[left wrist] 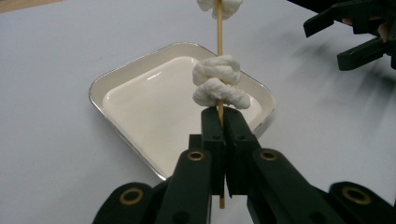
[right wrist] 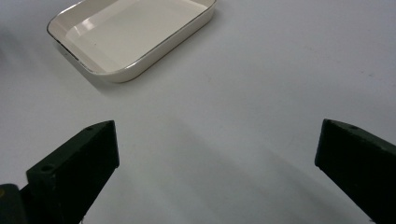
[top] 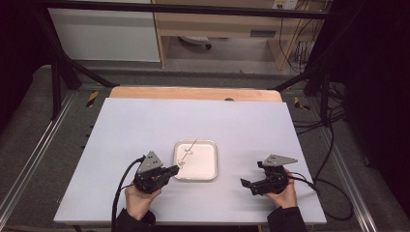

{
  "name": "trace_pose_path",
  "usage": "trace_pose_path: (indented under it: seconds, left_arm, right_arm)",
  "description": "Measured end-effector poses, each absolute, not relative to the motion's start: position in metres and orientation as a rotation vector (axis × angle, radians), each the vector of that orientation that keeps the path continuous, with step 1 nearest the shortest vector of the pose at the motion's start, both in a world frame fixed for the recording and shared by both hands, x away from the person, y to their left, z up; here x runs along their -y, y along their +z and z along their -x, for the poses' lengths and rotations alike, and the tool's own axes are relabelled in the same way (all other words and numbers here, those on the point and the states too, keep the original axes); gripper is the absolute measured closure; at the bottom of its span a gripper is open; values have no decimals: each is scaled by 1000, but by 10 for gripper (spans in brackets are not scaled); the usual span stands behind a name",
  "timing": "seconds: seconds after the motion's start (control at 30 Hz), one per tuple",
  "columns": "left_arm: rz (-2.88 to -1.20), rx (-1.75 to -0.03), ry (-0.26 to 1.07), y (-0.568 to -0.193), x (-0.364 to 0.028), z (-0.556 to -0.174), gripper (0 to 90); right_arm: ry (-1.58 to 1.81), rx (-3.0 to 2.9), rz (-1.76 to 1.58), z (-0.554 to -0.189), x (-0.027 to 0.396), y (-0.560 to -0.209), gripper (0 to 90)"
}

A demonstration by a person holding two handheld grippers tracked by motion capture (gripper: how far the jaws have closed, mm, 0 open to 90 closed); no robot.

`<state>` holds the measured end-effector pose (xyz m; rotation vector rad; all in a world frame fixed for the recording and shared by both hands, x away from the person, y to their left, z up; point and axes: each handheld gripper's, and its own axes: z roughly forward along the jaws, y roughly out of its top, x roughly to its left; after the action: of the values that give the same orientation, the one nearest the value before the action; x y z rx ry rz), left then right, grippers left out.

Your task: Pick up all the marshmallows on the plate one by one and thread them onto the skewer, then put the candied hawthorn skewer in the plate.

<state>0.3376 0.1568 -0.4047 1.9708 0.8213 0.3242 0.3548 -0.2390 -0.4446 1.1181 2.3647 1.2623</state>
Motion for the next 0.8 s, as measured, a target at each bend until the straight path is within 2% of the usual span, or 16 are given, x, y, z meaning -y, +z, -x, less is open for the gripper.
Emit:
trace_pose_path:
  seconds: [0.8]
  left_arm:
    - [-2060, -891, 314, -412, -134, -379, 881]
  right_arm:
    - [1236, -2377, -1126, -350, 247, -449, 4]
